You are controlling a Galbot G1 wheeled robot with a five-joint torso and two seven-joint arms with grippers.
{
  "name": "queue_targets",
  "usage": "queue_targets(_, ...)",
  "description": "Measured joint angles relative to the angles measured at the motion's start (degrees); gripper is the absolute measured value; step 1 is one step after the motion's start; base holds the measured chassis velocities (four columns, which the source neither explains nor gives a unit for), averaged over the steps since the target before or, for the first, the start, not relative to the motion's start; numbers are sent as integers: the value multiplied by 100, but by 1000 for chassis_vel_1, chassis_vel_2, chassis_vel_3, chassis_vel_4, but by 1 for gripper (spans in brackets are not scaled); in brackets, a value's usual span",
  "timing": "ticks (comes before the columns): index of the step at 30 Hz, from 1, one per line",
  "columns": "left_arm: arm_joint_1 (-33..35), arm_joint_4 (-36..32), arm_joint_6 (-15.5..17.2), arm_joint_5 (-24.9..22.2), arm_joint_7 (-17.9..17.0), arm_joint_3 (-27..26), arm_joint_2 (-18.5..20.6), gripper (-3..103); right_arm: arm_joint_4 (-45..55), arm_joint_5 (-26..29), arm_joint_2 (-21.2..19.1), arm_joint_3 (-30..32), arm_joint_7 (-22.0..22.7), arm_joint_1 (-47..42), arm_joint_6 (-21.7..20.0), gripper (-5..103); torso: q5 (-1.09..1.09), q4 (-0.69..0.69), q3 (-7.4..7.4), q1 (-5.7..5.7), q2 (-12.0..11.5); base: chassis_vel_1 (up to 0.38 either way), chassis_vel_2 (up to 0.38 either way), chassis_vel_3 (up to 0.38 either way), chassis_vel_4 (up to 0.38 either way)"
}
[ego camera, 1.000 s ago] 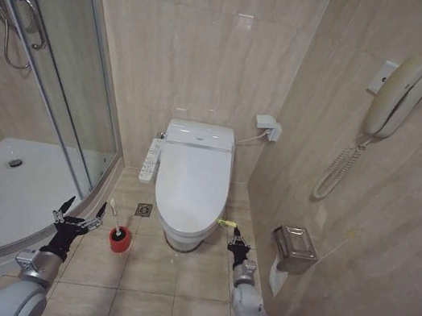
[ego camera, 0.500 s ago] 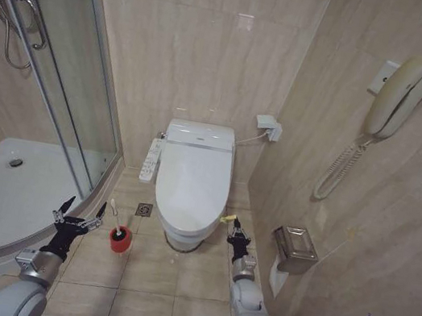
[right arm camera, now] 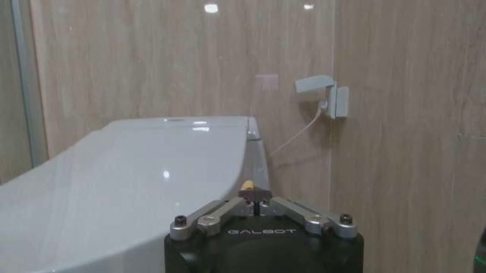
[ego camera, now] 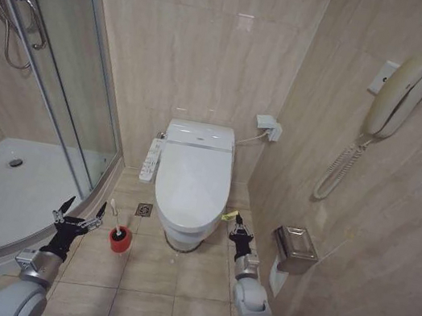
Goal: Open the toilet lid, clean the toilet bowl with a toilet brush, close the toilet lid, and flush.
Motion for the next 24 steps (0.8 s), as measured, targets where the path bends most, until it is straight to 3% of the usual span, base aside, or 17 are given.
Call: queue_targets(24, 0, 0, 0, 0, 0, 0, 0, 100, -42, 2, -4, 156, -198, 10, 191, 0, 0, -1, 0, -1, -2, -73, 86, 75, -74)
